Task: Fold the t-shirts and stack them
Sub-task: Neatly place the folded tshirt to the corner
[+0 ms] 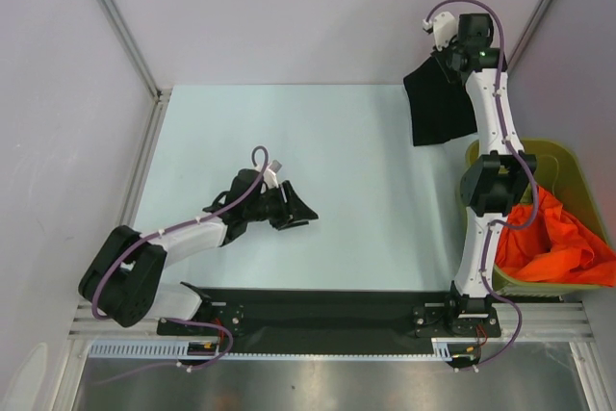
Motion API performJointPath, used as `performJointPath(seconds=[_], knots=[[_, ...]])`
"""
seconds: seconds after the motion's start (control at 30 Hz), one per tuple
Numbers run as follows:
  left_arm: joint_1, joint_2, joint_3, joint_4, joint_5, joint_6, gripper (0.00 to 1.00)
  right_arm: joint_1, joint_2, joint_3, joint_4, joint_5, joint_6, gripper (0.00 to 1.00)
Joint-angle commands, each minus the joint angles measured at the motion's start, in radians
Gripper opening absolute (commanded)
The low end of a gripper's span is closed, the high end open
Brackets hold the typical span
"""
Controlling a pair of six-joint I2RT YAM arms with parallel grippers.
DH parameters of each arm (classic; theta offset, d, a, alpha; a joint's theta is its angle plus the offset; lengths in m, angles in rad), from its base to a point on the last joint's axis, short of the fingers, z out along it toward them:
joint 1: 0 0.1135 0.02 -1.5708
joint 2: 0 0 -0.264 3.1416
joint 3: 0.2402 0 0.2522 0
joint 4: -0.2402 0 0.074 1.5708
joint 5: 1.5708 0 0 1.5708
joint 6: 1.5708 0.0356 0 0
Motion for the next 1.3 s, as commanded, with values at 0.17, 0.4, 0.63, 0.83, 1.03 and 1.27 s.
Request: performJointPath(seconds=[0.17,0.4,0.63,0.83,1.03,1.27], knots=[[0.013,0.020,0.044,-0.030,0.031,0.044,0.51,-0.056,0.004,0.088,0.116,-0.010,-0.056,0.00],[0.016,0.020,0.059,-0.053,0.031,0.047,0.51,-0.079,0.061,0.102,0.187,-0.065,-0.067,0.00],[0.024,0.026,0.073,-0.093,0.050,0.071,0.51,-0.090,0.124,0.108,0.270,-0.053,-0.062,0.00],[0.035,0.030,0.065,-0.102,0.056,0.079,0.51,-0.111,0.190,0.145,0.320,-0.020,-0.018,0.00],[0.041,0.066,0.093,-0.122,0.060,0.087,0.52,-0.140,0.226,0.142,0.380,-0.010,-0.007,0.00],[0.039,0.090,0.110,-0.168,0.059,0.094,0.51,-0.185,0.292,0.144,0.423,-0.046,0.007,0.00]])
